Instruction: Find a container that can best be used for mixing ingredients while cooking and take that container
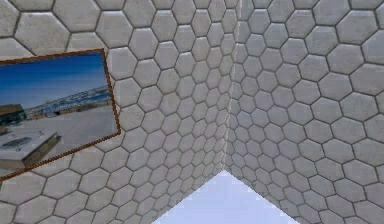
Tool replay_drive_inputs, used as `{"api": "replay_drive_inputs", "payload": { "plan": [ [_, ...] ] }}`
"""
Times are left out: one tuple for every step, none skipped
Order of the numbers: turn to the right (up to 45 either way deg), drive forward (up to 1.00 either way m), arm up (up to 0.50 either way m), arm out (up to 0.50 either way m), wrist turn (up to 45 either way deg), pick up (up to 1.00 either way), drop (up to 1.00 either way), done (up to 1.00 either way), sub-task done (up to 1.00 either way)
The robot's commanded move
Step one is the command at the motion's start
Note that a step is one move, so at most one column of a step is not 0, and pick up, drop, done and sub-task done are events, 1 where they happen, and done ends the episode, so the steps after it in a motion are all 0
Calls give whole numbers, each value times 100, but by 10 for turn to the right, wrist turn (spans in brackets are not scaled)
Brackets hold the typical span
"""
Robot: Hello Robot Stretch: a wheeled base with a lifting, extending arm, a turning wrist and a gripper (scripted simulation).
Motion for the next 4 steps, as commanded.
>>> {"api": "replay_drive_inputs", "payload": {
  "plan": [
    [0, 0, 38, 0, 0, 0, 0, 0, 0],
    [0, 0, 0, 44, 0, 0, 0, 0, 0],
    [0, 0, 0, 0, 450, 0, 0, 0, 0],
    [0, 0, 0, 0, 450, 0, 0, 0, 0]
  ]
}}
